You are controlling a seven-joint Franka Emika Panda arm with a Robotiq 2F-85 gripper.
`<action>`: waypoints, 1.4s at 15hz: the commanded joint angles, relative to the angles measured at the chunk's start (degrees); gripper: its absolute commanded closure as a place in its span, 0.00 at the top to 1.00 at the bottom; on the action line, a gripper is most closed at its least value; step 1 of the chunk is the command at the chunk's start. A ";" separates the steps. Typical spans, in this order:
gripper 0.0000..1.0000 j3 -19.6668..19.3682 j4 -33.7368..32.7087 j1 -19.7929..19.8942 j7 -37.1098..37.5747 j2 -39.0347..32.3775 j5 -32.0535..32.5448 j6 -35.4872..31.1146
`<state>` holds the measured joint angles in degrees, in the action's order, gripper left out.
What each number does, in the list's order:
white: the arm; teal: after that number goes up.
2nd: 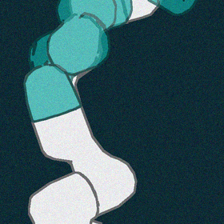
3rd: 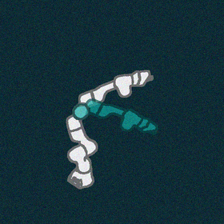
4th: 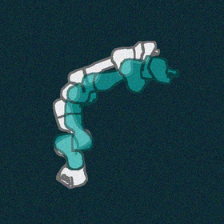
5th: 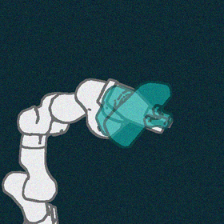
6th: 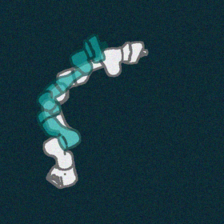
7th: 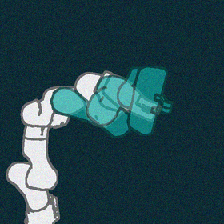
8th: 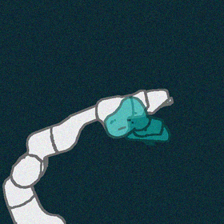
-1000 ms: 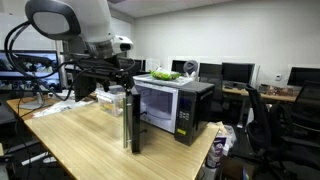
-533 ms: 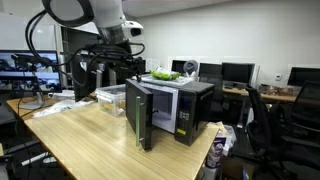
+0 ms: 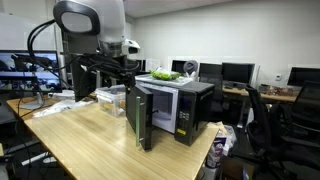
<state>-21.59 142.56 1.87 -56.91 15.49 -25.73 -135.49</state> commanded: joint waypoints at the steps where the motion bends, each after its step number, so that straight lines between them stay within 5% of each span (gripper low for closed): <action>1: 1.00 1.36 -2.95 2.38 3.43 -4.58 1.00 2.17; 12: 1.00 2.99 -14.42 5.05 6.45 -8.82 -3.16 1.16; 21: 1.00 6.45 -16.22 4.82 11.18 -10.89 -2.79 6.69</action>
<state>-16.12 128.50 5.77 -48.31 6.37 -27.58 -130.25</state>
